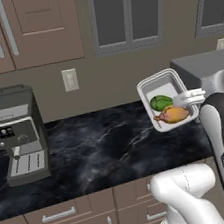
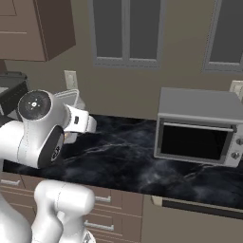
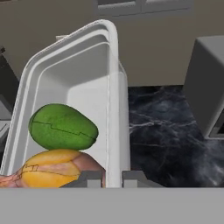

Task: Place the tupperware on the top shelf of the fridge. Make space for the tupperware among the existing items by rearranging them on the shelves if needed. Close the fridge door when finished.

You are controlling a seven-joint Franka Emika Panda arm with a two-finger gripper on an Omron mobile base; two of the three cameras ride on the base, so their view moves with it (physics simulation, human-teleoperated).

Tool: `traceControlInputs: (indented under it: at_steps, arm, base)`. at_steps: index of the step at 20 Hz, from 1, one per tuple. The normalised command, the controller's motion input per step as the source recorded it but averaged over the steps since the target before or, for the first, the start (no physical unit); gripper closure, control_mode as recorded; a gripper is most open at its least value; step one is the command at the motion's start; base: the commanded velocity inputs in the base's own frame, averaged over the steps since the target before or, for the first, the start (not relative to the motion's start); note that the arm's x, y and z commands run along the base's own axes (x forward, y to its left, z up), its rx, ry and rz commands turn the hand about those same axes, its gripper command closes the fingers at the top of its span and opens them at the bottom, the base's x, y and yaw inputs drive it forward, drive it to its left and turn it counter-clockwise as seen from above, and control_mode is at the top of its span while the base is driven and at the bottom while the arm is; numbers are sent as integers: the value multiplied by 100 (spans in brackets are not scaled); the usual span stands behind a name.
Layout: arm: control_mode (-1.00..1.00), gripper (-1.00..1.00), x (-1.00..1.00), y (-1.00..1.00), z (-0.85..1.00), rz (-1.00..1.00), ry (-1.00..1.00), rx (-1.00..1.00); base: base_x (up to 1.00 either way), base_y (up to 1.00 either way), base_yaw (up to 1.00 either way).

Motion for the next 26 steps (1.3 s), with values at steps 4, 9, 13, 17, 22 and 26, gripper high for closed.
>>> traceControlInputs:
  at_steps: [4, 9, 13, 17, 22, 26]
  arm:
    - [-100, 100, 0, 0, 13, 6, 0, 0]
    - [-100, 100, 1, 0, 5, 1, 1, 0]
    - [100, 100, 0, 0, 0, 0, 0, 0]
    - [100, 100, 0, 0, 0, 0, 0, 0]
    - [100, 100, 0, 0, 0, 0, 0, 0]
    - [100, 100, 0, 0, 0, 0, 0, 0]
  base:
    - [0, 0, 0]
    - [0, 0, 0]
    - [0, 0, 0]
    - [-2, 0, 0]
    - [-37, 6, 0]
    - [-64, 11, 0]
